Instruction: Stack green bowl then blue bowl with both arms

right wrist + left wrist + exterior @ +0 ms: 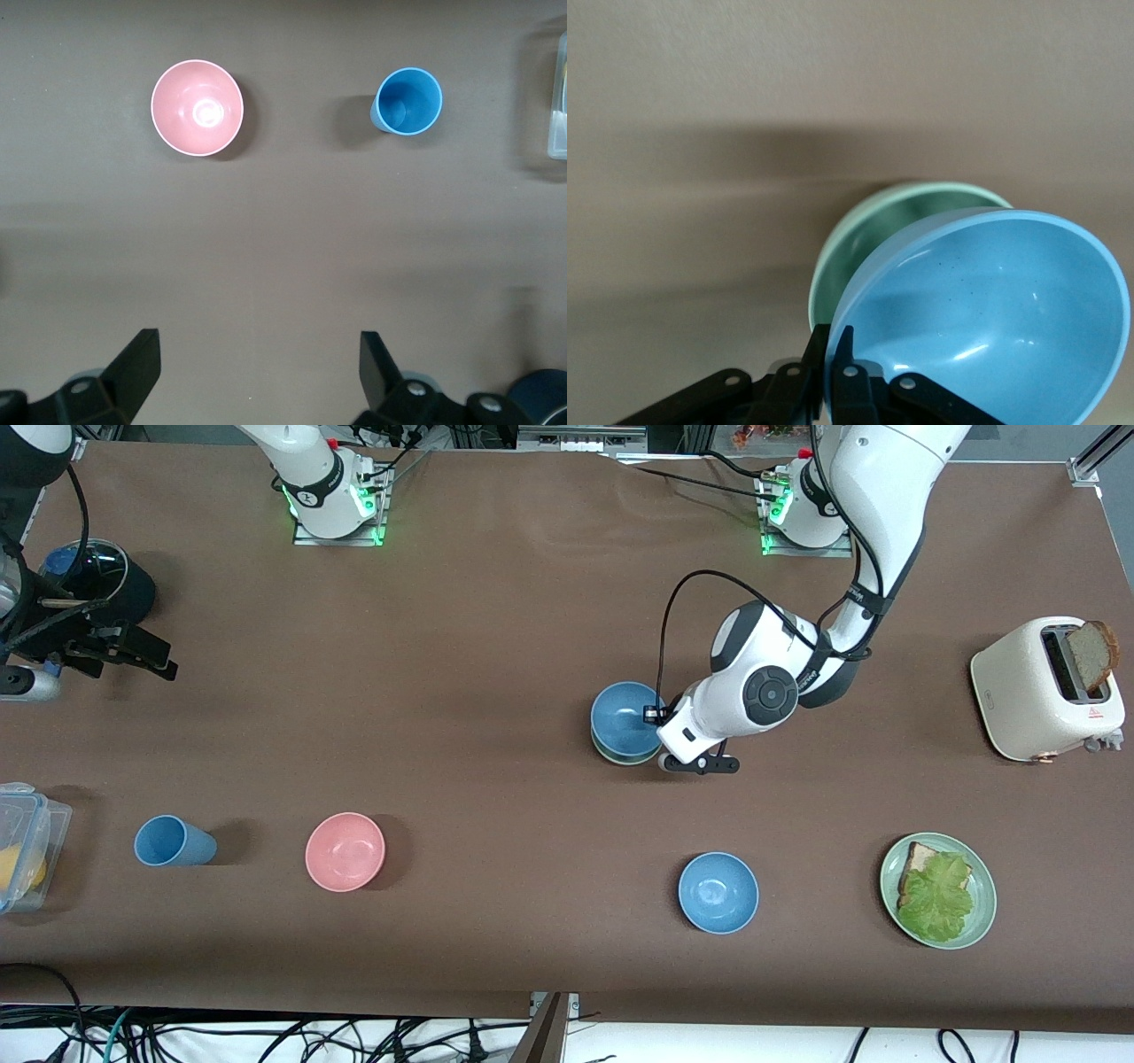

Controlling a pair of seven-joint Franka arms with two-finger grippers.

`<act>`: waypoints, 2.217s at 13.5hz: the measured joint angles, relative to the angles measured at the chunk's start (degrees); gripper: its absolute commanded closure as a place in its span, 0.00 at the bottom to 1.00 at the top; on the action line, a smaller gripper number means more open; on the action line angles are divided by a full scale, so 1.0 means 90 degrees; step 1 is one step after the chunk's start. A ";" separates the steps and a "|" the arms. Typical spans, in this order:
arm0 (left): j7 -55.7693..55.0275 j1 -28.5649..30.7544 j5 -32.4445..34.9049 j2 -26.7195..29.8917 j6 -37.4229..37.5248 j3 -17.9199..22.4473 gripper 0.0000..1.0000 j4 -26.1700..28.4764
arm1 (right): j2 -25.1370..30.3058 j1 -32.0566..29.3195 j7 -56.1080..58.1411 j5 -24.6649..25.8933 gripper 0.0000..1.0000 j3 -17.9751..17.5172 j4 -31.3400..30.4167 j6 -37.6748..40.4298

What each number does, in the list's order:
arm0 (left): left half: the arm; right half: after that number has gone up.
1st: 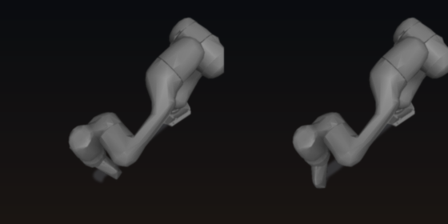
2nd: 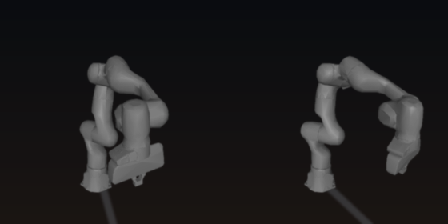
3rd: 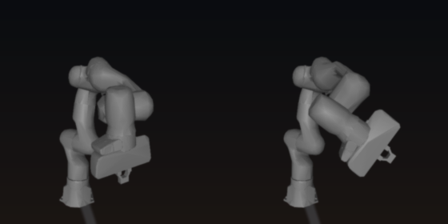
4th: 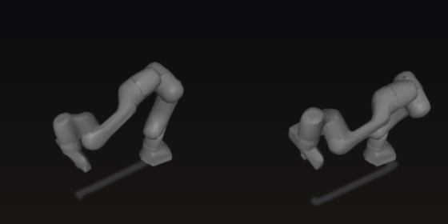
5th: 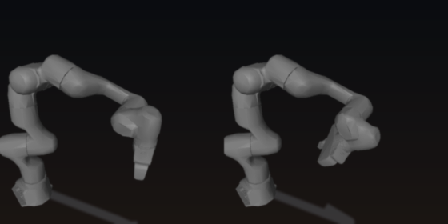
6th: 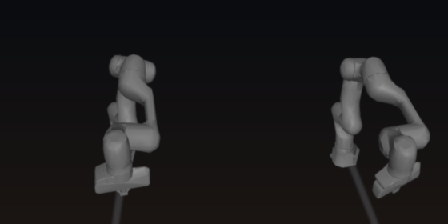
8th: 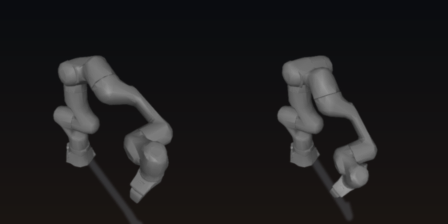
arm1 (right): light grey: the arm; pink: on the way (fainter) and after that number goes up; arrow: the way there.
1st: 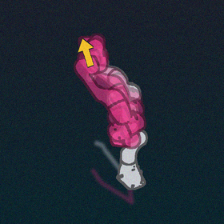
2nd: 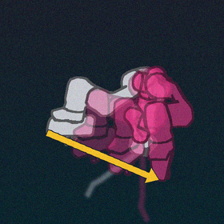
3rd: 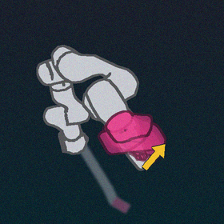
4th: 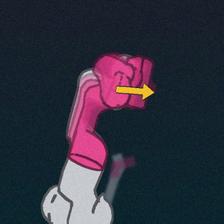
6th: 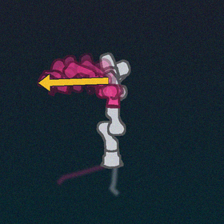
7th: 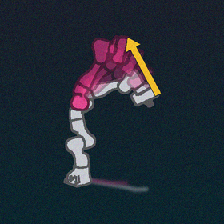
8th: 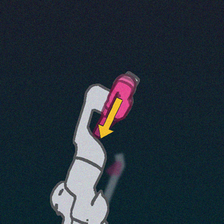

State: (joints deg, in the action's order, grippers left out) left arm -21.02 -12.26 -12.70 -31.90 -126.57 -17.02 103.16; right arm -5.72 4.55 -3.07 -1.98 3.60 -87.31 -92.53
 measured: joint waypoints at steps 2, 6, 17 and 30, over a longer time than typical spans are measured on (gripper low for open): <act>0.0000 -0.0012 0.0000 -0.0102 -0.0142 0.0002 0.00 -0.0004 | 0.0000 -0.0002 0.0000 0.0000 0.01 0.0000 0.0000 0.0000; 0.0000 -0.0015 0.0000 -0.0123 -0.0182 0.0004 0.00 -0.0079 | 0.0000 -0.0002 0.0000 -0.0001 0.01 0.0001 0.0000 0.0000; 0.0118 0.0412 0.1483 0.1975 0.1831 0.0292 0.00 -0.0355 | -0.0044 0.0005 -0.0029 -0.0080 0.01 -0.0002 -0.0029 0.0044; 0.1948 0.1611 0.1311 0.3419 0.3245 0.1168 0.00 -0.0658 | 0.0473 0.0026 -0.0557 -0.0156 0.01 -0.0247 -0.0757 -0.0233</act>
State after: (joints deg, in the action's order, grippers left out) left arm -3.49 2.25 -0.90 -1.13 -97.37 -6.51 97.24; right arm -1.46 4.78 -8.08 -3.39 1.38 -94.13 -94.62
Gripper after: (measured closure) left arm 0.000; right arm 0.004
